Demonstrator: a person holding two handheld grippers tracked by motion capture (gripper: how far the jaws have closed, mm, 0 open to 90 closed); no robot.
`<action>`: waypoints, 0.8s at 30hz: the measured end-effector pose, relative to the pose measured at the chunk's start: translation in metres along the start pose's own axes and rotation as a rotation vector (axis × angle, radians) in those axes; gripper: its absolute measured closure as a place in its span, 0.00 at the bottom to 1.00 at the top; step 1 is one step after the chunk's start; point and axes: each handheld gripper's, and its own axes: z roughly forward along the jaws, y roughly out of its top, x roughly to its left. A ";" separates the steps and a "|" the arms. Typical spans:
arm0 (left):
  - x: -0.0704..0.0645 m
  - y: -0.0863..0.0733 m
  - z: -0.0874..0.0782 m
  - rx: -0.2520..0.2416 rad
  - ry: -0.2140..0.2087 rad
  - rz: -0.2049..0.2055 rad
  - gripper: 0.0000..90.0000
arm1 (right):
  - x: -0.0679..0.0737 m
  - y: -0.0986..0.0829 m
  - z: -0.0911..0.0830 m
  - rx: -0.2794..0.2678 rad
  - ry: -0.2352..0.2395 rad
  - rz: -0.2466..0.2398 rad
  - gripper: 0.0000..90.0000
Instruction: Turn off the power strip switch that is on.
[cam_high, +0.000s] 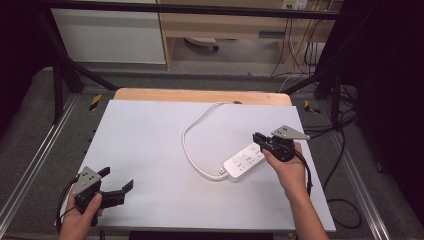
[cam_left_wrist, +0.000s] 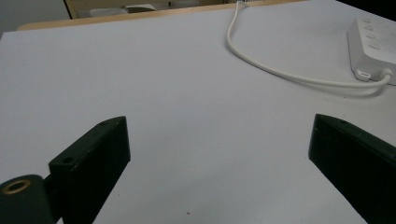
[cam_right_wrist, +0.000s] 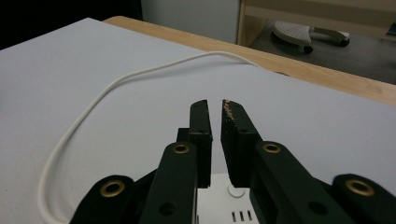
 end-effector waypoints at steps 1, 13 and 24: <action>0.000 0.000 0.000 0.000 0.000 -0.001 0.06 | 0.000 -0.001 0.001 0.000 0.001 -0.005 0.94; 0.000 0.000 0.001 0.004 0.000 0.003 0.06 | 0.003 -0.009 0.014 0.010 -0.010 -0.056 1.00; 0.000 0.000 0.001 0.007 0.002 0.003 0.06 | 0.004 -0.019 0.022 0.036 0.016 -0.035 1.00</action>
